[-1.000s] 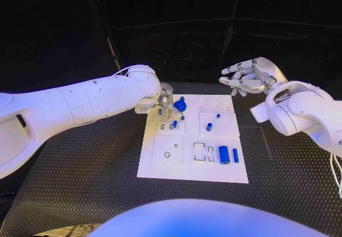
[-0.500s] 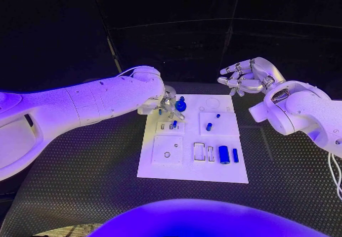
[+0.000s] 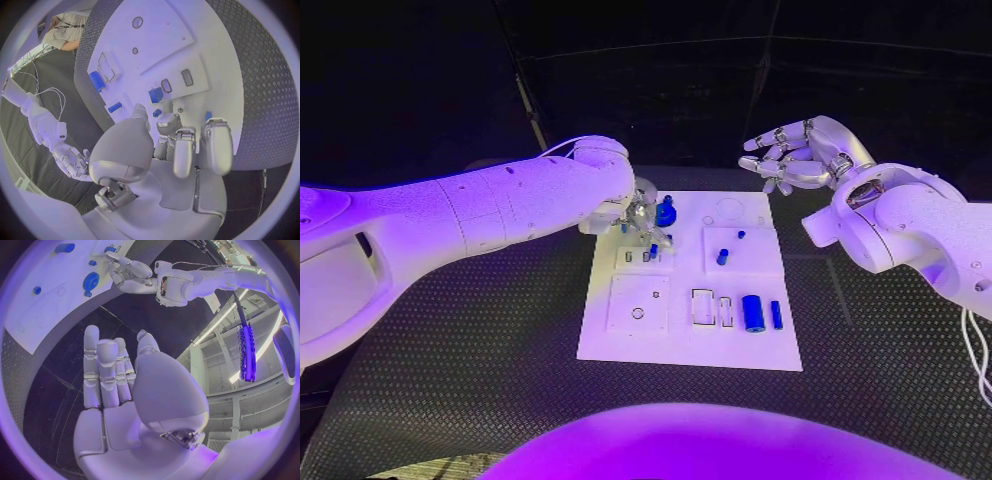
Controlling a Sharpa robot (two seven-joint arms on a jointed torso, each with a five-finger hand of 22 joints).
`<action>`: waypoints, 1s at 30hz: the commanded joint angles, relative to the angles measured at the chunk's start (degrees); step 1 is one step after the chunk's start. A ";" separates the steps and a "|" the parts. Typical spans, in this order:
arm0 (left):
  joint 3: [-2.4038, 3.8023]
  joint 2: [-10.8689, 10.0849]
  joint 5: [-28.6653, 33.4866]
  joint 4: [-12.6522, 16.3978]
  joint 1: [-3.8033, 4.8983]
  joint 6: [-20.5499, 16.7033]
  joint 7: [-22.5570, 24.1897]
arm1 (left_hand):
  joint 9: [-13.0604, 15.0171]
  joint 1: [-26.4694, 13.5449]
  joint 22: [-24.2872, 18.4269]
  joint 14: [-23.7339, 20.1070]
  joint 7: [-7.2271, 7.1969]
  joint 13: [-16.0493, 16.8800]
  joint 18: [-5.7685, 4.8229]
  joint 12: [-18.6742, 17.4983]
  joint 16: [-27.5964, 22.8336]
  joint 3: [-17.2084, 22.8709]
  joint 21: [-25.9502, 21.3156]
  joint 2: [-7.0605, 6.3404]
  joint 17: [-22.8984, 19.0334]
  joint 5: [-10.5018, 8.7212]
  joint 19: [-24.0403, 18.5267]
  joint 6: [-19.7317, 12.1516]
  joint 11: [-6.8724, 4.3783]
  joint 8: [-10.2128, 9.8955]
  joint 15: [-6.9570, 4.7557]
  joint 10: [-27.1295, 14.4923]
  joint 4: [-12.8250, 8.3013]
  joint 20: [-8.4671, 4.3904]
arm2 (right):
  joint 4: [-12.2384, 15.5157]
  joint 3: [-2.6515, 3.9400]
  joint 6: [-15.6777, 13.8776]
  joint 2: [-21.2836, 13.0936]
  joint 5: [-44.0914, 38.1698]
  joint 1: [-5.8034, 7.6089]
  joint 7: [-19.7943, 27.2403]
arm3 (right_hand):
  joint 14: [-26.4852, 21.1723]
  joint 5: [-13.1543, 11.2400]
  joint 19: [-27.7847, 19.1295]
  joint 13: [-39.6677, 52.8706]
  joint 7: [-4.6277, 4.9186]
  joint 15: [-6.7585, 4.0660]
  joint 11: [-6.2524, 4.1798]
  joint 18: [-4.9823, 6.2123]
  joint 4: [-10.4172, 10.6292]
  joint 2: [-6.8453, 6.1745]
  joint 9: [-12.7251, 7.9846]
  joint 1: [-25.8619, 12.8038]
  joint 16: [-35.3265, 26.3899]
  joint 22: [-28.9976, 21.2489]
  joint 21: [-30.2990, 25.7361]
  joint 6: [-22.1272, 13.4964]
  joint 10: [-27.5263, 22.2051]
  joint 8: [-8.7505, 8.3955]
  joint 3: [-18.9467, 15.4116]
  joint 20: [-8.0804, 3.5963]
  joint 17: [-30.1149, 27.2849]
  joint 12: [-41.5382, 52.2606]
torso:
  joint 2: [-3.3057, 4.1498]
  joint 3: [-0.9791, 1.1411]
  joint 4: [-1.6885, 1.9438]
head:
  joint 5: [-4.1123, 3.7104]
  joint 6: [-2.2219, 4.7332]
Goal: Assemble the parts on the task board
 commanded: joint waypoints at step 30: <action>-0.22 0.59 0.51 -0.36 -0.26 3.42 -0.73 | 1.35 4.73 1.04 5.84 -0.03 -0.25 -0.87 -0.21 0.18 1.09 0.10 2.28 15.08 -0.27 -0.05 -0.02 0.03 -0.44 0.40 -0.29 -0.64 0.25 | -0.75 0.05 0.73 0.91 -0.53 0.11 0.37 | -0.40 1.93 0.55 -0.49 0.03 -0.05 -0.05 0.74 -0.03 0.41 -0.01 1.21 -0.80 -0.48 -0.87 -0.43 -0.58 0.51 -0.19 0.25 0.08 -0.06 | 0.11 -0.05 -0.01 | -0.04 0.00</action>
